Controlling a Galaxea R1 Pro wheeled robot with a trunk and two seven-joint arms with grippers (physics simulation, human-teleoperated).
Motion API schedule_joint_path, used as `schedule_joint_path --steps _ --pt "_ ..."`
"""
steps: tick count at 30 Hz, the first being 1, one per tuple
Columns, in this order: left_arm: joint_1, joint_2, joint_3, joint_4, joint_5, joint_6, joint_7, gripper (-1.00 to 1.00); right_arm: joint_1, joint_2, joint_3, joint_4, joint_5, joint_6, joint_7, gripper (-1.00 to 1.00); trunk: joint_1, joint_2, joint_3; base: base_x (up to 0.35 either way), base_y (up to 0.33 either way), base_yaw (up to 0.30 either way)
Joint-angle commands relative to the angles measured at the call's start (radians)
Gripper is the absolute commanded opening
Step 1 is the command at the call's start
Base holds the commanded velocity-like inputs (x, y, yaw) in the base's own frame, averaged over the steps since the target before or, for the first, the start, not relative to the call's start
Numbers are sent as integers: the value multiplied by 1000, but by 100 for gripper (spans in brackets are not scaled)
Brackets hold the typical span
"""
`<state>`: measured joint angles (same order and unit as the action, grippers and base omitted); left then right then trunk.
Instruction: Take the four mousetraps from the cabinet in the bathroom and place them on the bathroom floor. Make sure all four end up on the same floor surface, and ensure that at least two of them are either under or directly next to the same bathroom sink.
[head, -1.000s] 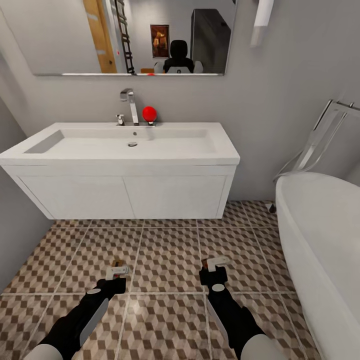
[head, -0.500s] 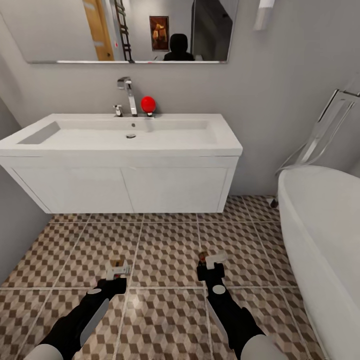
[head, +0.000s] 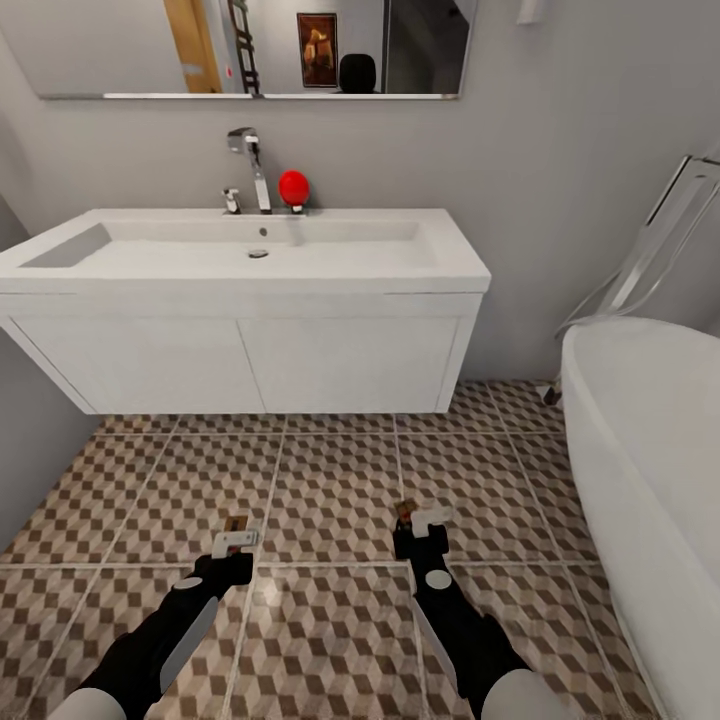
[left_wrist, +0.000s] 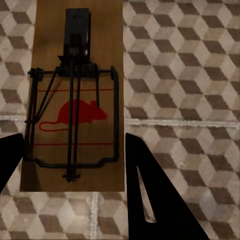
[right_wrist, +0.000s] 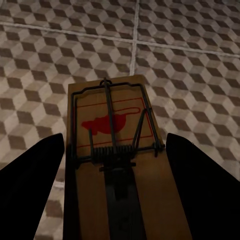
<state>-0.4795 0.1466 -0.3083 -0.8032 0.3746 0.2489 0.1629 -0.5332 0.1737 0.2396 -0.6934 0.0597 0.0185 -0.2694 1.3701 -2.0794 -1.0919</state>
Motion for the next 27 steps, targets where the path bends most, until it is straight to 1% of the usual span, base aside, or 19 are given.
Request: schedule_joint_path --steps 1,3,5,11,15,16,18,19,20,21,22,23,24,25,27 --pt "-1 2 -6 -1 9 -9 7 -100 -1 0 3 0 6 -2 -7 -100 4 -8 -6 0 0 0" --pt "-1 2 -6 0 9 -20 7 -100 -1 0 3 0 6 -5 -7 -100 11 -22 -15 0 0 0" --pt "-1 2 -6 -2 9 -28 7 -100 -1 1 3 0 6 -6 -7 -100 11 -22 -18 0 0 0" --pt "-1 1 -5 -5 9 -31 8 -100 -1 1 4 -5 9 -12 -8 -100 11 -22 -20 0 0 0" --pt "-1 1 1 2 9 -19 10 -100 -1 1 4 -9 11 -37 5 -100 11 -22 -20 0 0 0" --pt "-1 2 4 8 10 -3 11 -100 -1 1 4 -10 11 -39 9 -100 11 -22 -20 0 0 0" --pt "-5 2 11 19 10 102 12 -100 -9 1 4 -18 14 -4 13 -100 11 -22 -20 0 0 0" --pt "-10 2 13 20 10 133 12 -100 -15 1 4 -20 14 13 13 -100 11 -22 -20 0 0 0" --pt "-28 2 15 21 9 194 12 -100 -35 1 4 -24 14 53 14 -100 11 -22 -20 0 0 0" --pt "-42 2 16 21 9 221 12 -100 -47 1 4 -24 13 73 14 -100 11 -22 -20 0 0 0" --pt "-76 2 17 23 9 263 12 -100 -72 1 4 -22 13 110 15 -100 11 -22 -20 0 0 0" --pt "-114 2 18 28 9 291 12 -100 -95 1 4 -18 12 140 15 -100 11 -22 -20 0 0 0" --pt "-154 2 19 41 10 310 12 -100 -114 1 4 -14 12 160 16 -100 11 -22 -20 0 0 0" --pt "-175 2 19 52 10 317 12 -100 -122 1 4 -12 12 167 16 -100 11 -22 -20 0 0 0" --pt "-255 1 19 113 10 334 12 -100 -148 1 4 -7 12 185 16 -100 11 -22 -20 0 0 0"
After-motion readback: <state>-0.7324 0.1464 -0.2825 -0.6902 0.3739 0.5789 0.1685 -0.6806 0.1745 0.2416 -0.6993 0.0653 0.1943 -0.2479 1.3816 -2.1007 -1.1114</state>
